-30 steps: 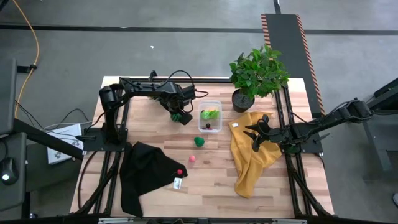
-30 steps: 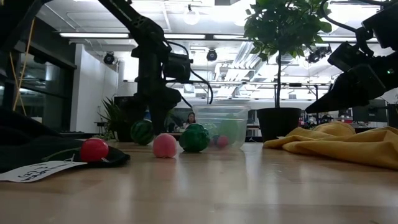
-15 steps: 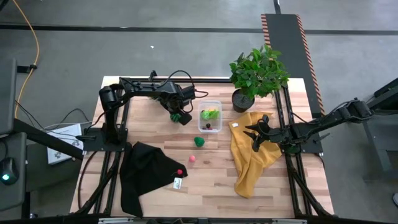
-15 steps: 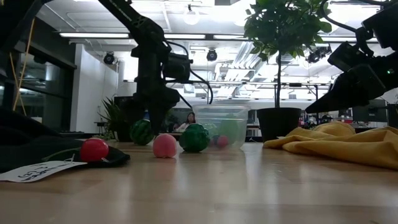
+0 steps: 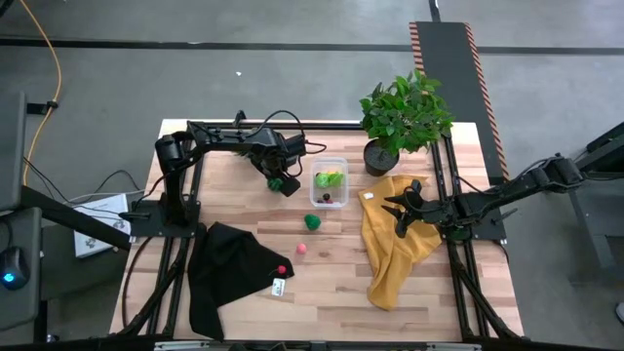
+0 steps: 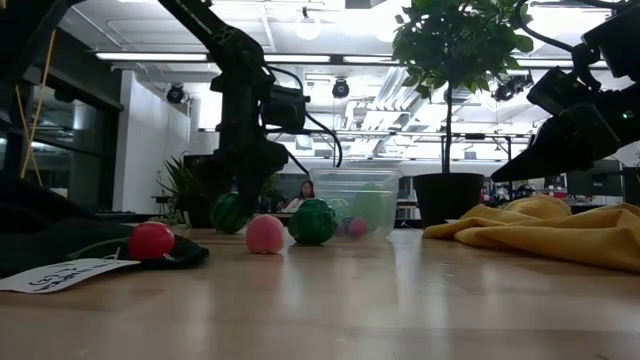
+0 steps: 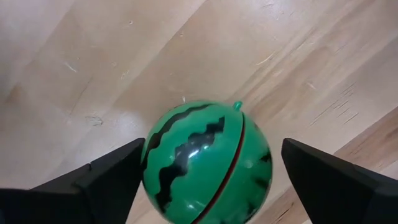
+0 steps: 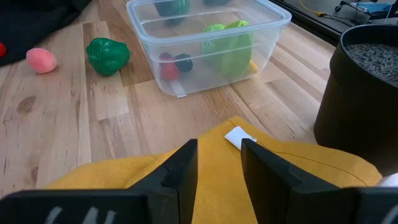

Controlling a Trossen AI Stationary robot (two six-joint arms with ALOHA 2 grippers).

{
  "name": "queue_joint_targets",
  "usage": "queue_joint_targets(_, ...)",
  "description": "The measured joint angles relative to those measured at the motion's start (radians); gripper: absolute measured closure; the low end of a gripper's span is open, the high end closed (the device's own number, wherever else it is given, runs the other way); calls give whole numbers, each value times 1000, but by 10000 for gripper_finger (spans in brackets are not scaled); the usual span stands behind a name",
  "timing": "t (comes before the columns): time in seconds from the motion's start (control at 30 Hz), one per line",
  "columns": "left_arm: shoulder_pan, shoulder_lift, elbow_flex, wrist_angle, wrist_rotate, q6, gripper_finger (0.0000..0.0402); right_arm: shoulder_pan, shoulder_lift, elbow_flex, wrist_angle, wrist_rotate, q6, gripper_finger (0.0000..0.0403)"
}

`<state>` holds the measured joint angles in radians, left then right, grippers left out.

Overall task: Pick and placing Produce into tupperware
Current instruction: Put the watermelon into the transparent bin

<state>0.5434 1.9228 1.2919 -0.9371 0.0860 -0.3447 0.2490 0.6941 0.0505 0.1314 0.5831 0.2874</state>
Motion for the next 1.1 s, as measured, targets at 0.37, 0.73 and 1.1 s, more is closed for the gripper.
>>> queue_joint_targets(0.37, 0, 0, 1, 0, 0, 0, 107, 0, 0, 0, 0, 0, 0, 289)
queue_joint_targets(0.73, 0, 0, 1, 0, 0, 0, 94, 0, 0, 0, 0, 0, 0, 289)
queue_joint_targets(1.1, 0, 0, 1, 0, 0, 0, 108, 0, 0, 0, 0, 0, 0, 289)
